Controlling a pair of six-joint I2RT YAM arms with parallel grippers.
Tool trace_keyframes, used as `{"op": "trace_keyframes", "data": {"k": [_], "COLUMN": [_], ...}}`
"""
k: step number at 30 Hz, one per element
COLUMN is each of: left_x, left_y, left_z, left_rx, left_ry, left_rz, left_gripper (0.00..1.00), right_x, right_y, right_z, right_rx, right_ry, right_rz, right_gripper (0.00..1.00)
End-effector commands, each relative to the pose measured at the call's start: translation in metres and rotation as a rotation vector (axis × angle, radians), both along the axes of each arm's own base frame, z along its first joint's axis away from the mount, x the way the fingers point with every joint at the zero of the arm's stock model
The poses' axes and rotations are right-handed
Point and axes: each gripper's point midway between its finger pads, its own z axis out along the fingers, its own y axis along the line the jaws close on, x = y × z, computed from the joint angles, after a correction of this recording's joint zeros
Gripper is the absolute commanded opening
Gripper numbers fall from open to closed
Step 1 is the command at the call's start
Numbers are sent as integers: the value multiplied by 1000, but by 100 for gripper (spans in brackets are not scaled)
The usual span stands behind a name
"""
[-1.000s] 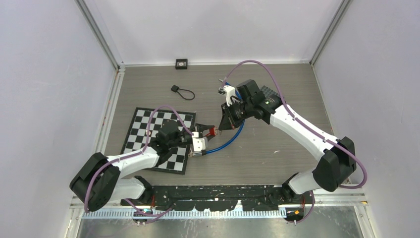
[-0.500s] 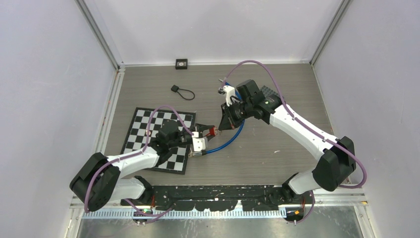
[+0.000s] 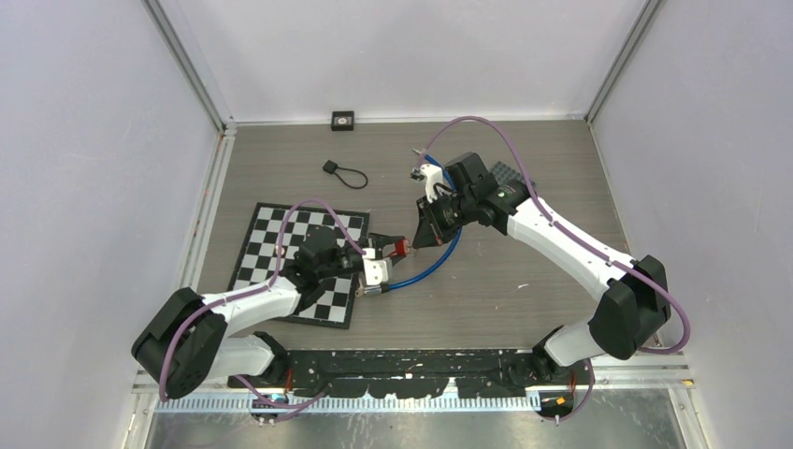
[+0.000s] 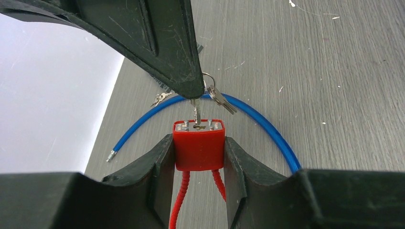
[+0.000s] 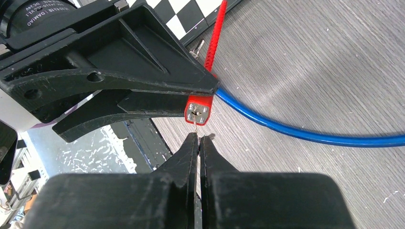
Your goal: Unlock with the key
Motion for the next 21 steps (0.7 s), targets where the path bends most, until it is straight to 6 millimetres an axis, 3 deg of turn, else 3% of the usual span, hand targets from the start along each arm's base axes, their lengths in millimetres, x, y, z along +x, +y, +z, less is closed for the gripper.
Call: {"op": "trace_keyframes", "data": {"k": [1, 21], "left_x": [5, 5], "left_y": [-4, -4], "left_z": [32, 32], "left_rx": [-65, -60], "left_ry": [-73, -70], "left_rz": [3, -1], "left_gripper": [0, 0], "right_x": [3, 5], "right_y": [6, 9], "right_z": [4, -1], "right_rx": [23, 7], "right_ry": [-24, -17], "right_rz": [11, 8], "right_gripper": [0, 1]}}
